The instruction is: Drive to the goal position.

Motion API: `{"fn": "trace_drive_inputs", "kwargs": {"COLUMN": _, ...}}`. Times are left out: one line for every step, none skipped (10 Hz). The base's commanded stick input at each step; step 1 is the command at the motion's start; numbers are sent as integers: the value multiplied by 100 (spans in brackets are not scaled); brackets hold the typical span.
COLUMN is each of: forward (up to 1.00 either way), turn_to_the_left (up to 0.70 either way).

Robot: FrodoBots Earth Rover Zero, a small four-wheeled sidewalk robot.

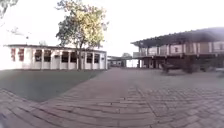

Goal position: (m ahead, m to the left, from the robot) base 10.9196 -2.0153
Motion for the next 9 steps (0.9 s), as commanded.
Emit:
{"fn": "trace_drive_inputs", "kwargs": {"forward": 70, "turn_to_the_left": 0}}
{"fn": "trace_drive_inputs", "kwargs": {"forward": 70, "turn_to_the_left": 0}}
{"fn": "trace_drive_inputs", "kwargs": {"forward": 70, "turn_to_the_left": 0}}
{"fn": "trace_drive_inputs", "kwargs": {"forward": 70, "turn_to_the_left": 0}}
{"fn": "trace_drive_inputs", "kwargs": {"forward": 70, "turn_to_the_left": 0}}
{"fn": "trace_drive_inputs", "kwargs": {"forward": 70, "turn_to_the_left": 0}}
{"fn": "trace_drive_inputs", "kwargs": {"forward": 70, "turn_to_the_left": 0}}
{"fn": "trace_drive_inputs", "kwargs": {"forward": 70, "turn_to_the_left": 0}}
{"fn": "trace_drive_inputs", "kwargs": {"forward": 70, "turn_to_the_left": 0}}
